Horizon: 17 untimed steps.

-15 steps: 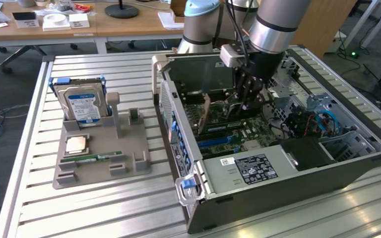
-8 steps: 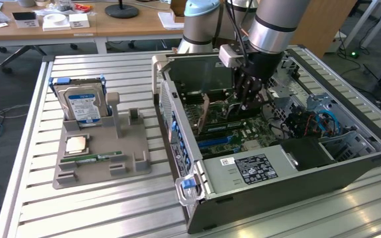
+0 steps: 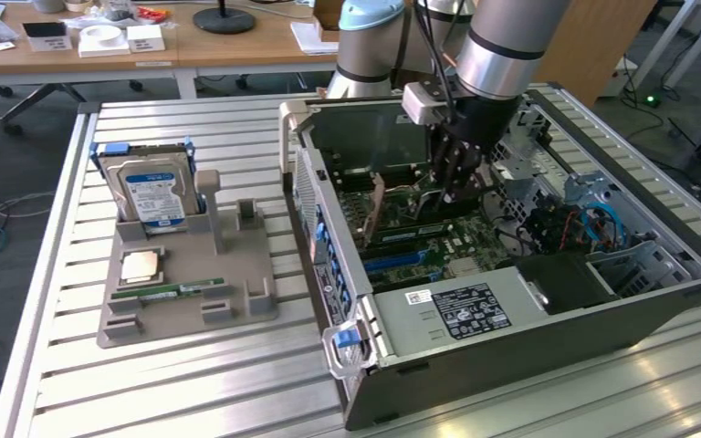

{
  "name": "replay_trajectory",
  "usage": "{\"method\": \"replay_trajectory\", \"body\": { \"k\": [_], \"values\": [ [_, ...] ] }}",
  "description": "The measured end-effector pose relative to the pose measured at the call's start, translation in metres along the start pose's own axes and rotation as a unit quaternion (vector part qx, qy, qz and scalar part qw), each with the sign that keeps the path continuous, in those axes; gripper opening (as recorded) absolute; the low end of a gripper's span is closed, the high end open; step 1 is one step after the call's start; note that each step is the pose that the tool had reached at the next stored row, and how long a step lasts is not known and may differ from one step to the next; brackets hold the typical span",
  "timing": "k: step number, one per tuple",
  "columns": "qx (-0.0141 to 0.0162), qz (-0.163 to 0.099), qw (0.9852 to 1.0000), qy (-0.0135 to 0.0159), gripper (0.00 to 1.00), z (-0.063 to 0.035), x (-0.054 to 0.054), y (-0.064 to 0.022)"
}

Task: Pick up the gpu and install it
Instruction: 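Insert the gpu into the slot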

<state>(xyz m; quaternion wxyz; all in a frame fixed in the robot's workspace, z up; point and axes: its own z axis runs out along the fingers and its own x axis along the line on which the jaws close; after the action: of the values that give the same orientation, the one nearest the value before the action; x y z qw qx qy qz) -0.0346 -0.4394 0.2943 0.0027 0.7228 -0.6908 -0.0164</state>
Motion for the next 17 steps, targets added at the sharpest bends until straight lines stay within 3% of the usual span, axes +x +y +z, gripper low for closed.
{"method": "replay_trajectory", "body": {
  "k": [17],
  "values": [
    [0.0000,0.000,1.0000,0.0000,0.26,0.0056,0.0001,0.0020]
  ]
}}
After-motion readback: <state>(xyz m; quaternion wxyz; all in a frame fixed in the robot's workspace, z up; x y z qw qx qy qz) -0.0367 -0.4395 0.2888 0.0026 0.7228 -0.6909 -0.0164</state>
